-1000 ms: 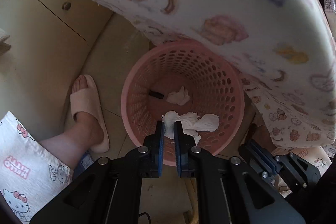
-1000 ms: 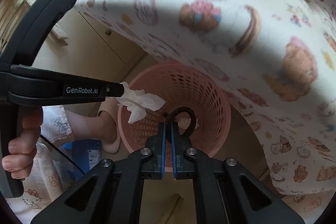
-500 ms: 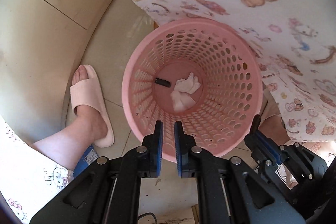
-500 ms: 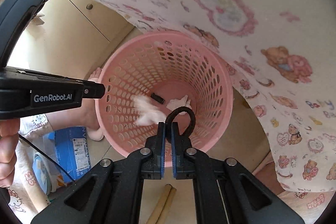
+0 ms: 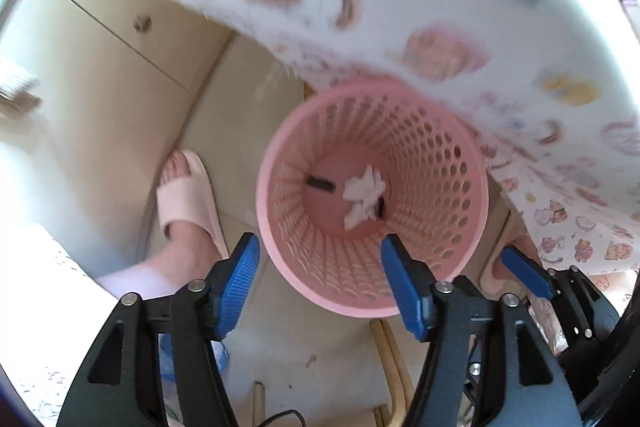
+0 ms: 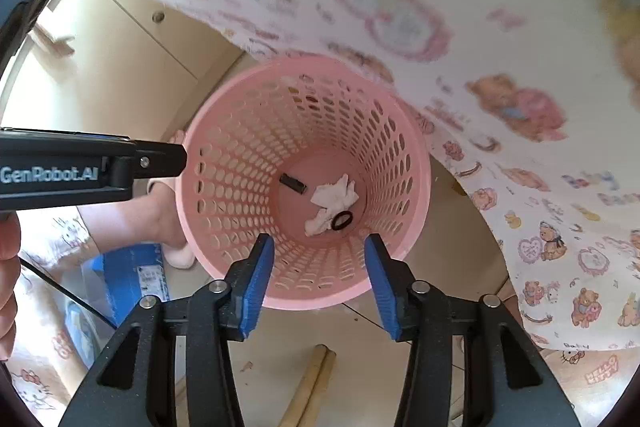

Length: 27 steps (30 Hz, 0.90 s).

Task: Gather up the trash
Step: 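Move the right tool back toward the pink tissue pack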

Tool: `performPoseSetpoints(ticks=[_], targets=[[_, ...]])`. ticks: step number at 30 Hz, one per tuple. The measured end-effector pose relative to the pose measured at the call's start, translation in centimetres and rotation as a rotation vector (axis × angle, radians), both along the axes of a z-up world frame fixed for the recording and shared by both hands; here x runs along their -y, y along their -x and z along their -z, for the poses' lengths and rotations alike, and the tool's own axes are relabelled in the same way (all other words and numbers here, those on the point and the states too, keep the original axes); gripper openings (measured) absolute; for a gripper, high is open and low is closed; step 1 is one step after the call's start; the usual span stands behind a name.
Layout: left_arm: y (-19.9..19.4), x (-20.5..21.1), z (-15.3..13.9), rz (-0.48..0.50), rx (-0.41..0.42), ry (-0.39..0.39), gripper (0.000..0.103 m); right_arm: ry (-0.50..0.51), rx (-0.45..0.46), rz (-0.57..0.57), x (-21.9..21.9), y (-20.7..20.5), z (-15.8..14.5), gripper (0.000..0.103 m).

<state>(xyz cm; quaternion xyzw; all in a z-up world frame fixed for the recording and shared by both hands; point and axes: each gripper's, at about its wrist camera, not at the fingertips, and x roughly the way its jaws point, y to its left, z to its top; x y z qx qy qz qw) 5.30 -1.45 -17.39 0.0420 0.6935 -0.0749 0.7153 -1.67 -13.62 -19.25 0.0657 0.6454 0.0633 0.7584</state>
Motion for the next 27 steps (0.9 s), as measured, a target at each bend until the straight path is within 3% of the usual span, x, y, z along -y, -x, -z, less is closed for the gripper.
performPoseSetpoints(ticks=[8, 11, 14, 16, 20, 25, 27], targets=[[0.3, -0.8, -5.8, -0.001, 0.134, 0.100, 0.067, -0.022, 0.146, 0.022, 0.2, 0.7, -5.8, 0.055], [0.7, -1.8, -8.5, -0.010, 0.197, 0.167, 0.072, -0.019, 0.254, 0.010, 0.2, 1.4, -9.3, 0.055], [1.1, -2.2, -10.7, -0.010, 0.295, 0.131, 0.074, -0.005, 0.354, 0.025, 0.5, 2.1, -12.4, 0.068], [1.1, -2.5, -11.6, -0.015, 0.339, 0.127, 0.075, -0.018, 0.404, 0.060, 1.1, 2.5, -14.0, 0.070], [0.9, -2.5, -12.7, -0.014, 0.395, 0.120, 0.076, 0.000, 0.470, 0.154, 2.8, 2.4, -16.0, 0.070], [0.7, -2.8, -13.6, -0.066, 0.430, 0.219, 0.081, 0.038, 0.516, 0.203, 4.6, 1.6, -17.3, 0.070], [0.7, -2.7, -13.9, -0.075, 0.455, 0.205, 0.082, 0.042, 0.523, 0.225, 5.3, 1.1, -17.5, 0.070]])
